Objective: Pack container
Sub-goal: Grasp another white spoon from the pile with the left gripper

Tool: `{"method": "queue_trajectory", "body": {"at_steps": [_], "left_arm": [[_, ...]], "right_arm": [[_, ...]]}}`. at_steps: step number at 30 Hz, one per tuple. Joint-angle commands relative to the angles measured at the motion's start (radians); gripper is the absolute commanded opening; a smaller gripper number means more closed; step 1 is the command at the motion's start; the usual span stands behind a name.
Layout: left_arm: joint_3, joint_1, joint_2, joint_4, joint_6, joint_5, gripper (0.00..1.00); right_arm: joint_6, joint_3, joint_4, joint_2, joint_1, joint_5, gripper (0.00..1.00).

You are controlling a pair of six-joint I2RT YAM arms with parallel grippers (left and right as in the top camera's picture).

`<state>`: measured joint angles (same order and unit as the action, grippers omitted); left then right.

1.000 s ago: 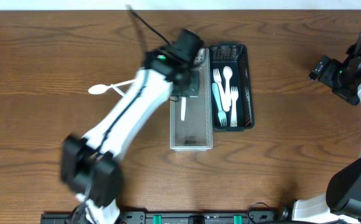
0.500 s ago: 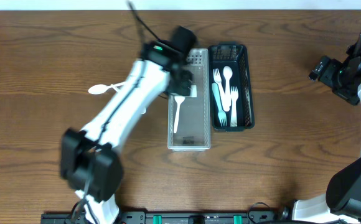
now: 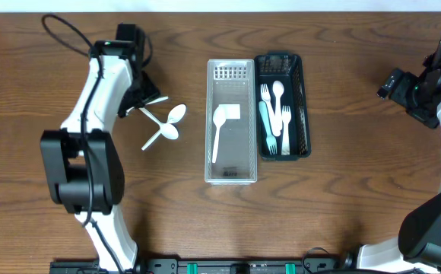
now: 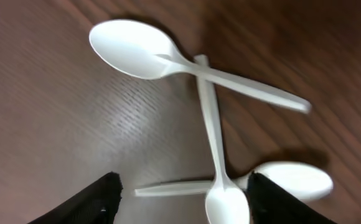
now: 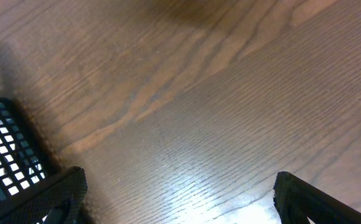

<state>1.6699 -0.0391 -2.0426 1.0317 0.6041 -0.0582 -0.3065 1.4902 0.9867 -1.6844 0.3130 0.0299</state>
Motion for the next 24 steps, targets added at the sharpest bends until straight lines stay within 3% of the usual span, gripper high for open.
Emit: {"method": "queue_trajectory", "body": {"at_steps": [1, 13, 18, 24], "left_arm": [[0.002, 0.034, -0.048, -0.026, 0.082, 0.045, 0.64], [0.002, 0.06, -0.135, -0.087, 0.097, 0.099, 0.63], [0.002, 0.081, -0.135, -0.108, 0.275, 0.1, 0.55], [0.002, 0.091, -0.135, -0.159, 0.413, 0.099, 0.55]], "right_arm": [[-0.014, -0.003, 0.001, 0.001, 0.006, 0.004, 0.99], [-0.014, -0.003, 0.001, 0.001, 0.006, 0.004, 0.99], [-0.014, -0.003, 0.001, 0.001, 0.006, 0.004, 0.99], [-0.014, -0.003, 0.001, 0.001, 0.006, 0.004, 0.99]]}}
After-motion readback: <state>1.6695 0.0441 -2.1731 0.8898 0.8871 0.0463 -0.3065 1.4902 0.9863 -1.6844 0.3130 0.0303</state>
